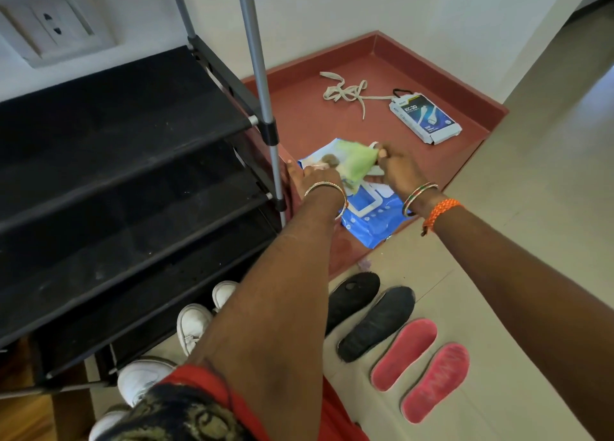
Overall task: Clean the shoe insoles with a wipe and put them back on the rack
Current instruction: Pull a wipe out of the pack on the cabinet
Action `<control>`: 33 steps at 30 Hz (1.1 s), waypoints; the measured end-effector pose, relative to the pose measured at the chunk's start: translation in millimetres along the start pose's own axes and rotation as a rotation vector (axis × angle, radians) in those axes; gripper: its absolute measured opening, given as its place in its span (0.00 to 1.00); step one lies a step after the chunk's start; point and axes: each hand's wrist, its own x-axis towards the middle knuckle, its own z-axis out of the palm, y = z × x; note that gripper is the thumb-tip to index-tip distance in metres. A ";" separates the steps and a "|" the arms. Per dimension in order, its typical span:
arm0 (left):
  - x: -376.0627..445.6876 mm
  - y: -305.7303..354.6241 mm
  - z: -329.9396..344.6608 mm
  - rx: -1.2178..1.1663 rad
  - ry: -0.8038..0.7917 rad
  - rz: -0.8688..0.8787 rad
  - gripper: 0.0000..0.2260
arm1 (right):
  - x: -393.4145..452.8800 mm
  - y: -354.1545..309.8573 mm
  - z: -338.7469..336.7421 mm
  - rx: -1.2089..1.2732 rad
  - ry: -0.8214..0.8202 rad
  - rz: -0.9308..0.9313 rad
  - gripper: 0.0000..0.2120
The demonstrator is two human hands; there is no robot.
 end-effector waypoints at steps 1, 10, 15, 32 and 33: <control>2.9 -0.8 2.3 0.005 -0.002 0.015 0.22 | 0.8 -9.2 -3.0 0.087 0.029 0.041 0.15; 13.9 -4.4 9.4 0.046 0.007 0.071 0.26 | 10.4 -23.2 -40.5 -0.138 0.522 0.044 0.07; 12.5 -5.4 9.2 0.048 0.007 0.052 0.27 | 2.7 7.9 -59.1 -0.743 0.542 0.019 0.12; -22.2 -1.7 -6.9 -0.047 0.080 -0.017 0.37 | -21.7 6.3 -12.6 -1.237 -0.224 -0.299 0.25; -23.7 -2.1 -8.5 -0.043 0.072 -0.022 0.36 | -23.2 5.8 -11.7 -1.283 -0.236 -0.307 0.25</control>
